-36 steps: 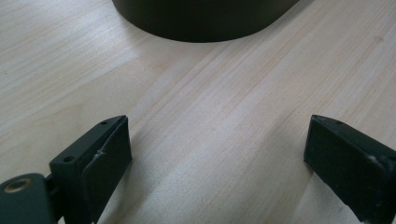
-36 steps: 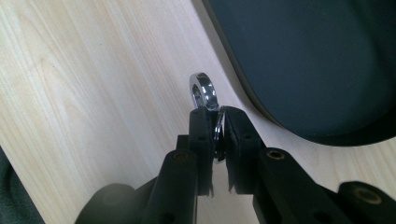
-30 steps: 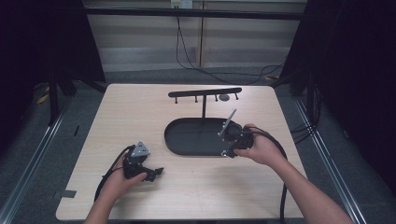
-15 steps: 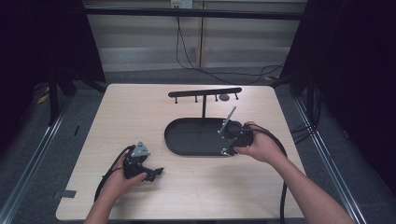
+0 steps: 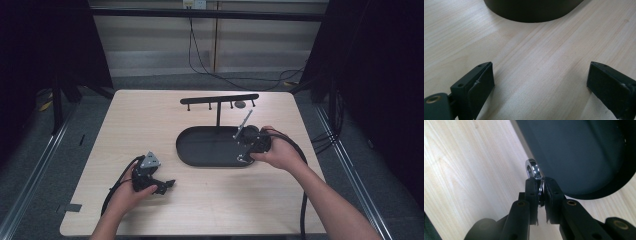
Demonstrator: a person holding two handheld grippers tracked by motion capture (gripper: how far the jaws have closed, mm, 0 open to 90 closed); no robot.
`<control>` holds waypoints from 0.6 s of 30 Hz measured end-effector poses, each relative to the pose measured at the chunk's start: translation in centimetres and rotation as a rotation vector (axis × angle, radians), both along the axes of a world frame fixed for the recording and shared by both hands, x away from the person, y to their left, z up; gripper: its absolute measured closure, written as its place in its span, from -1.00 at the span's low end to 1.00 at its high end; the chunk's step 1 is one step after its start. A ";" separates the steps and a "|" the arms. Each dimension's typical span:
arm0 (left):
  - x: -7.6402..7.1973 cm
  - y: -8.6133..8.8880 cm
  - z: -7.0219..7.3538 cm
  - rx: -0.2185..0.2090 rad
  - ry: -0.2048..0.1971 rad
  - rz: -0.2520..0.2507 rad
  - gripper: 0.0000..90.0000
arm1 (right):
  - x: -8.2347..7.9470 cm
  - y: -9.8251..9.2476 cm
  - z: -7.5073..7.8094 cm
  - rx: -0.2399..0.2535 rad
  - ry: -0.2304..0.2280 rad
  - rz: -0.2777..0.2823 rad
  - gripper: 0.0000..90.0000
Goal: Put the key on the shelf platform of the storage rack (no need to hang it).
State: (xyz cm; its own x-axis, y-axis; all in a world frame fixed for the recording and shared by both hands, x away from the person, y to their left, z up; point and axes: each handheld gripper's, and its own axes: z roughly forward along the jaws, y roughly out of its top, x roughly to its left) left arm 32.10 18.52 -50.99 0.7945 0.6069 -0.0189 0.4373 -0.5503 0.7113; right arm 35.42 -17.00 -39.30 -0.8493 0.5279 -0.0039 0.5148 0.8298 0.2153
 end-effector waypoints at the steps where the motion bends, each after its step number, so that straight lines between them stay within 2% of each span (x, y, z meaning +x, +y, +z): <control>1: 0.0 0.0 0.0 0.000 0.000 0.000 -0.84 | 0.0 0.0 0.0 0.000 0.000 0.000 0.82; 4: 0.0 0.0 0.0 0.001 0.000 0.000 -0.84 | 0.2 -0.1 0.1 -0.009 -0.003 -0.003 0.82; 18: 0.0 0.0 0.0 0.001 0.000 0.000 -0.85 | 1.2 0.0 0.7 0.008 -0.050 -0.040 0.82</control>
